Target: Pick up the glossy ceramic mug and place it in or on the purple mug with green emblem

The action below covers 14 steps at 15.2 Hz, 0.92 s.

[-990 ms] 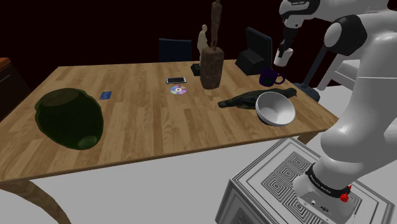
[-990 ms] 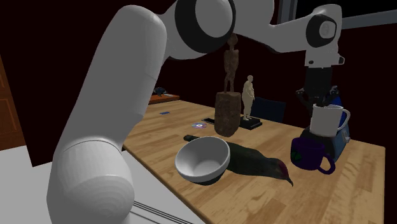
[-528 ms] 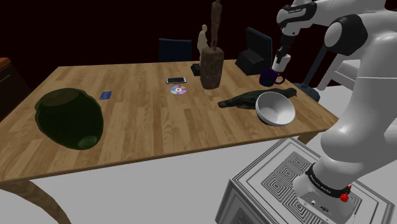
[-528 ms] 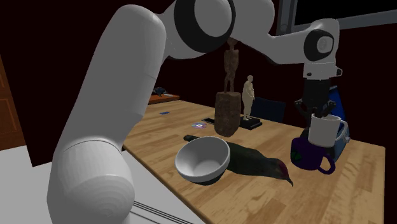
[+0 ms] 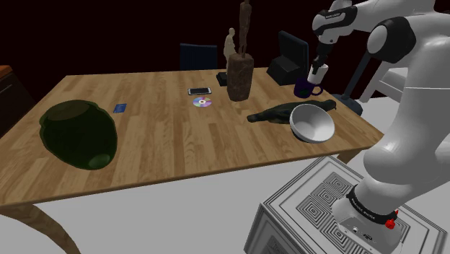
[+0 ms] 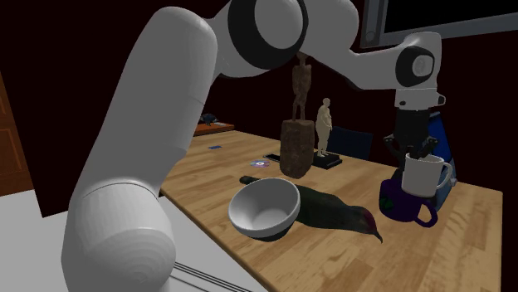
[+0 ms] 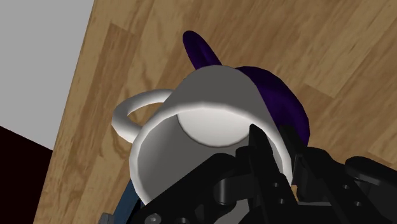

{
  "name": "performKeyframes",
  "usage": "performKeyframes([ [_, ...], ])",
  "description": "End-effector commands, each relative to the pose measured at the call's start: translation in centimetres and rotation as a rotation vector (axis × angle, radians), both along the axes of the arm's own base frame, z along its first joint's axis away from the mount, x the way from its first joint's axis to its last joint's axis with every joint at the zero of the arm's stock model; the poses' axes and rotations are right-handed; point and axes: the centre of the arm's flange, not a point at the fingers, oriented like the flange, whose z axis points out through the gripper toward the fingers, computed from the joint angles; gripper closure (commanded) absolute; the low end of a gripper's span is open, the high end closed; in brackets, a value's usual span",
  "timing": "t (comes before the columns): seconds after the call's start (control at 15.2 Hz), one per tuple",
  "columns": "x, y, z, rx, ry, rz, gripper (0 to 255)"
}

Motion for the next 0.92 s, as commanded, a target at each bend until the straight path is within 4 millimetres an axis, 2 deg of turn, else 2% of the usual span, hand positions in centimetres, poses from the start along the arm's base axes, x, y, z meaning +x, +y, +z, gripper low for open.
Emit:
performKeyframes([
  [0.0,0.0,0.0,-0.1,0.001,0.001,0.0,255],
  [0.07,0.0,0.0,-0.1,0.001,0.001,0.0,255],
  [0.13,0.0,0.0,-0.1,0.001,0.001,0.0,0],
  [0.46,0.0,0.0,-0.1,0.001,0.001,0.0,0],
  [0.73,-0.1,0.3,4.9,0.001,0.001,0.0,0],
  [0.86,-0.1,0.3,4.9,0.001,0.001,0.0,0],
])
